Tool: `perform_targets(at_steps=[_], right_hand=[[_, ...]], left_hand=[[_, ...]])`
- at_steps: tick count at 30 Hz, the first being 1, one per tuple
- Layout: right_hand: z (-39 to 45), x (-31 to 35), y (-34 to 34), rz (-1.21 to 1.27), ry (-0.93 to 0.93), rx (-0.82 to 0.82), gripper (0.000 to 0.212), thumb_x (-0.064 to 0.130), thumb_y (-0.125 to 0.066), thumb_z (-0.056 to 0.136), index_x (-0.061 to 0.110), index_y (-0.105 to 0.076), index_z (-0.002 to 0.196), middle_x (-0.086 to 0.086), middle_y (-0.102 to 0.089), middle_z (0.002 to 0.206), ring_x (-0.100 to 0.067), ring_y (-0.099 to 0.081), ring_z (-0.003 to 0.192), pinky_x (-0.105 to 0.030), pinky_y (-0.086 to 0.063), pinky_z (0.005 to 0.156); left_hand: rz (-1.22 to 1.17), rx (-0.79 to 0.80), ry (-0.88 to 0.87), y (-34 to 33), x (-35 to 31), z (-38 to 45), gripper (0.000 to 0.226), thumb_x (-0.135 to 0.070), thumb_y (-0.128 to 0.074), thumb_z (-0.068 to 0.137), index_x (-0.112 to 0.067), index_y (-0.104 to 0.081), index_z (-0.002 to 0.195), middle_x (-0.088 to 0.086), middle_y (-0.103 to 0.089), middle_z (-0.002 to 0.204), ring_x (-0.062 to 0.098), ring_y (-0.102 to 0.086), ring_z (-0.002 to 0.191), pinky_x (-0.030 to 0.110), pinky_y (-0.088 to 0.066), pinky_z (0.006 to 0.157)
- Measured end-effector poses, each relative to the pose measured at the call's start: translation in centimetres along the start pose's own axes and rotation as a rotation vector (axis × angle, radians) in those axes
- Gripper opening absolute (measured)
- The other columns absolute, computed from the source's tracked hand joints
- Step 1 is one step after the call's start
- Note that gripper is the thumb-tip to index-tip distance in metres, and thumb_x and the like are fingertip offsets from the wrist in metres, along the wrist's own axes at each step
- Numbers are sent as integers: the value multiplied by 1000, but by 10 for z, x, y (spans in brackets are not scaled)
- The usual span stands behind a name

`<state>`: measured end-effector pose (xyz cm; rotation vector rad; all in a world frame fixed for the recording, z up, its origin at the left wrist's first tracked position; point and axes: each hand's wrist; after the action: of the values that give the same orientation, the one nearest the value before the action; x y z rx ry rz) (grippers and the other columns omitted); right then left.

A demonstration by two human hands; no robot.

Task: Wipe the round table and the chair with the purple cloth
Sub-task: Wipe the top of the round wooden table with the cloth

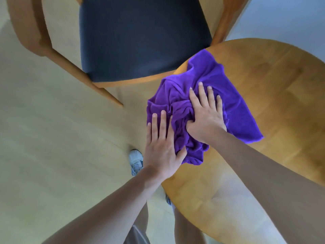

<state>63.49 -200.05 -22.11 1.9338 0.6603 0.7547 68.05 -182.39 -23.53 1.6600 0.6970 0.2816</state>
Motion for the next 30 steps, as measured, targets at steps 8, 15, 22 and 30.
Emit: perform_targets(at_steps=[8,15,22,30], right_hand=[[-50,11,-22,-71,115,52,101,33,-45,76,29,8,161,2,25,168,-23,24,154,-48,12,125],[-88,10,-37,-12,102,-28,95,33,-39,73,27,-7,163,6,11,171,-19,13,157,-46,4,127],[-146,0,-57,64,19,-82,93,33,-40,73,24,-15,163,5,2,172,-20,5,158,-46,2,127],[-226,-33,-78,142,-76,-138,92,35,-46,76,25,-17,163,7,-3,171,-20,1,158,-44,1,128]], left_hand=[[-70,-1,34,-13,-3,-62,84,-58,-44,91,-1,-36,153,18,1,172,38,5,159,52,-19,127],[-65,-10,-107,-17,4,-89,82,-63,-49,90,-4,-43,148,16,0,172,35,5,159,52,-12,129],[1,78,-247,-10,5,-111,75,-63,-48,85,-8,-50,136,19,1,172,40,3,158,53,-10,128],[111,152,-493,-10,-10,-131,86,-68,-49,85,-17,-38,153,16,7,172,38,5,159,53,-5,128]])
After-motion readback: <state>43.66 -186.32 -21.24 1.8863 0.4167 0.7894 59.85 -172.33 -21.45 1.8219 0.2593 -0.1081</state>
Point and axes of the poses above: each hand's wrist, its own z-axis towards the middle knuckle, its own y-axis out of the back of the hand, x = y × z
